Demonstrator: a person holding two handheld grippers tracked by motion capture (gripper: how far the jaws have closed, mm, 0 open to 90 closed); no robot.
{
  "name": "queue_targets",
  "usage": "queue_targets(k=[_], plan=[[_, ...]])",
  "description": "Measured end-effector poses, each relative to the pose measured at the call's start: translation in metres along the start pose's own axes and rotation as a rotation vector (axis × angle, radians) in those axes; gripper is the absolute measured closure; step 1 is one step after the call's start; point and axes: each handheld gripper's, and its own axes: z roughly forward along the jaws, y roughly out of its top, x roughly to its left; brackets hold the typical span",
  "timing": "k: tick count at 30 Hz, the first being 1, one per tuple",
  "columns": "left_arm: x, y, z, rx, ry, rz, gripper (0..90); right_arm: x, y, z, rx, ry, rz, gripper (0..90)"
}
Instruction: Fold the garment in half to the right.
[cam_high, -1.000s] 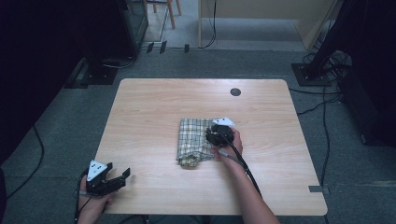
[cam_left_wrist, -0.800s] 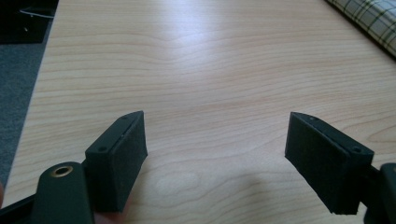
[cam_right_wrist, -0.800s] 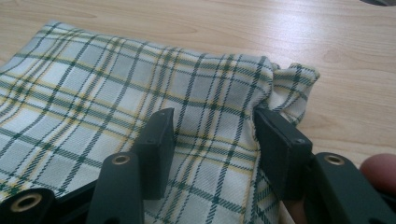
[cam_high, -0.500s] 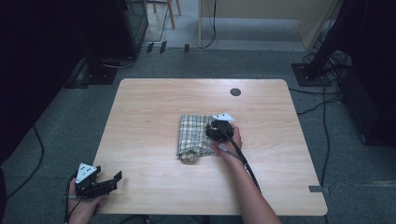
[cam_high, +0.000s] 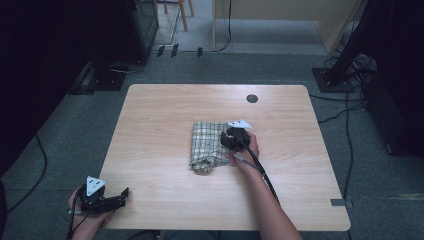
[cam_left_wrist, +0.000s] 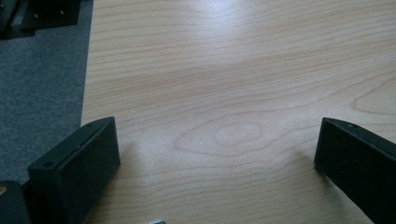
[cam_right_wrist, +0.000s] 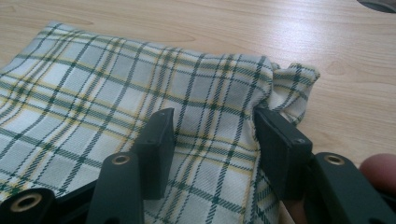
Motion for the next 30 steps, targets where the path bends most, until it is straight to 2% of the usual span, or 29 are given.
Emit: queue_targets(k=[3, 6, 9, 13, 21, 24, 26, 30], plan=[[0.003, 0.004, 0.001, 0.011, -0.027, -0.02, 0.5, -0.002, 0.001, 0.001, -0.002, 0.019, 0.011, 48.3], [0.006, 0.008, 0.003, -0.013, -0.034, -0.043, 0.5, -0.003, 0.002, 0.001, -0.001, 0.026, 0.014, 48.2], [0.006, 0.009, 0.006, 0.005, -0.031, -0.036, 0.5, -0.003, 0.002, 0.002, 0.002, 0.021, 0.007, 48.1], [0.006, 0.01, 0.007, 0.007, -0.013, -0.043, 0.5, -0.003, 0.002, 0.002, 0.001, 0.029, 0.009, 46.5], [0.003, 0.013, 0.011, 0.025, 0.016, -0.014, 0.6, -0.008, -0.002, -0.005, -0.013, 0.12, 0.002, 29.4], [0.004, 0.013, 0.01, 0.024, 0.015, -0.019, 0.6, -0.009, -0.005, -0.01, -0.033, 0.139, -0.036, 24.3], [0.004, 0.013, 0.01, 0.024, 0.016, -0.018, 0.6, -0.009, -0.006, -0.015, -0.039, 0.164, -0.047, 21.3], [0.004, 0.013, 0.01, 0.024, 0.016, -0.019, 0.6, -0.012, -0.008, -0.024, -0.035, 0.182, -0.062, 16.3]])
